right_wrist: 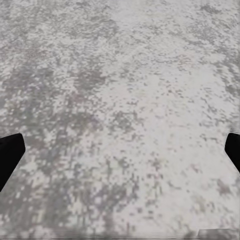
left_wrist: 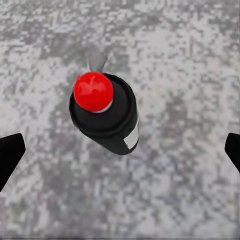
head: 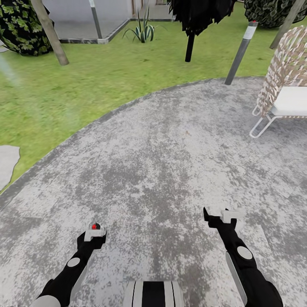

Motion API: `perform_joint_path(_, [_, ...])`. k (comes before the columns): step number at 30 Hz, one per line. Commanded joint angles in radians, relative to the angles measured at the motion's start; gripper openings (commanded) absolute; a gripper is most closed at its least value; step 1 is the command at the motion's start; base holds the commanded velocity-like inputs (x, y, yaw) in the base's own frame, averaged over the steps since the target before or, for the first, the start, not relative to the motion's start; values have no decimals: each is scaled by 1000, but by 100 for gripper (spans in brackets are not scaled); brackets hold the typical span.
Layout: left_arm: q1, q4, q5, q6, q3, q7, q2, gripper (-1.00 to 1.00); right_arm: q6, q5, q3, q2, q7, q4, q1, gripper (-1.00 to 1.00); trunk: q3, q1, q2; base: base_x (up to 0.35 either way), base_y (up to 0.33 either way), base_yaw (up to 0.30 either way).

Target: In the garden, pick up the pesticide atomizer on the floor and spray pesticide onto both trees until each tree trunk is fully covered.

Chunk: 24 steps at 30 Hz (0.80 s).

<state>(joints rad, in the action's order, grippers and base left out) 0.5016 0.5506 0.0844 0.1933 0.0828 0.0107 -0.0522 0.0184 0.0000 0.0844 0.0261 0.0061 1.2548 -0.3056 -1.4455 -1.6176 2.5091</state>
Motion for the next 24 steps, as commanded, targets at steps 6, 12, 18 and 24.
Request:
perform_joint_path(6, [0, 0, 0, 0, 0, 0, 0, 100, 0, 0, -1, -1, 0, 0, 0, 100, -8, -1, 1, 0, 0, 0])
perform_joint_path(12, [0, 0, 0, 1, -3, 0, 1, 100, 0, 0, 0, 0, 0, 1, 0, 100, -8, -1, 1, 0, 0, 0])
perform_joint_path(18, [0, -1, 0, 0, 0, 0, 1, 100, 0, 0, 0, 0, 0, 2, 0, 100, -8, -1, 1, 98, 68, 0])
perform_joint_path(24, [0, -1, 0, 0, -3, 0, 1, 100, 0, -1, 0, 0, 0, 3, 0, 100, -8, -1, 1, 46, 36, 0])
